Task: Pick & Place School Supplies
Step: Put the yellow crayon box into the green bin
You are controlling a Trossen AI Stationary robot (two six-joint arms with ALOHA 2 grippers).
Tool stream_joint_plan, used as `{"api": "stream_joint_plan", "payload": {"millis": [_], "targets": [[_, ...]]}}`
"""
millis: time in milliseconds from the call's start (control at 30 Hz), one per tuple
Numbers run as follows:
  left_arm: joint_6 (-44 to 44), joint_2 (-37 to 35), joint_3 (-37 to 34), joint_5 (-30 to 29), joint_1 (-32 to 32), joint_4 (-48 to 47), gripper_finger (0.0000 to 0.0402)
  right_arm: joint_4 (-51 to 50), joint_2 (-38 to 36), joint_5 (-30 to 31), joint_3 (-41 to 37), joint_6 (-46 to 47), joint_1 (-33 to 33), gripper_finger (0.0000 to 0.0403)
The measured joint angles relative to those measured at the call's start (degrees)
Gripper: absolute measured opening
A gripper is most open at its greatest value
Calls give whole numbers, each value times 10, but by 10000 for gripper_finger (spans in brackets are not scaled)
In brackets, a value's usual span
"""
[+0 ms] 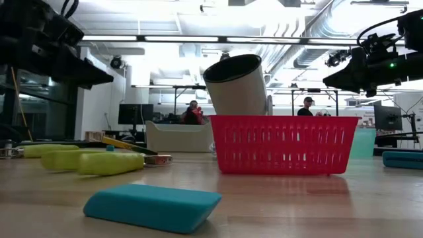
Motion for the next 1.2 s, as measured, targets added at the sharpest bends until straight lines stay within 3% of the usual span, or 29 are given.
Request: {"api": "stream_joint_plan", "payload": {"millis": [133,267,500,800,1067,1200], "targets": [[6,13,33,-57,-9,-77,140,0,0,0,0,0,0,85],[-28,37,53,-90,-34,-85,140,0,0,0,0,0,0,85],[-242,114,97,-176,-93,-130,140,0,0,0,0,0,0,85],[-553,200,135,-153,-122,-164,140,0,0,0,0,0,0,85],[-689,229,135,-168,-120,-161,140,0,0,0,0,0,0,85],[-715,217,136,-164,-111,-165,140,0,0,0,0,0,0,85]]}}
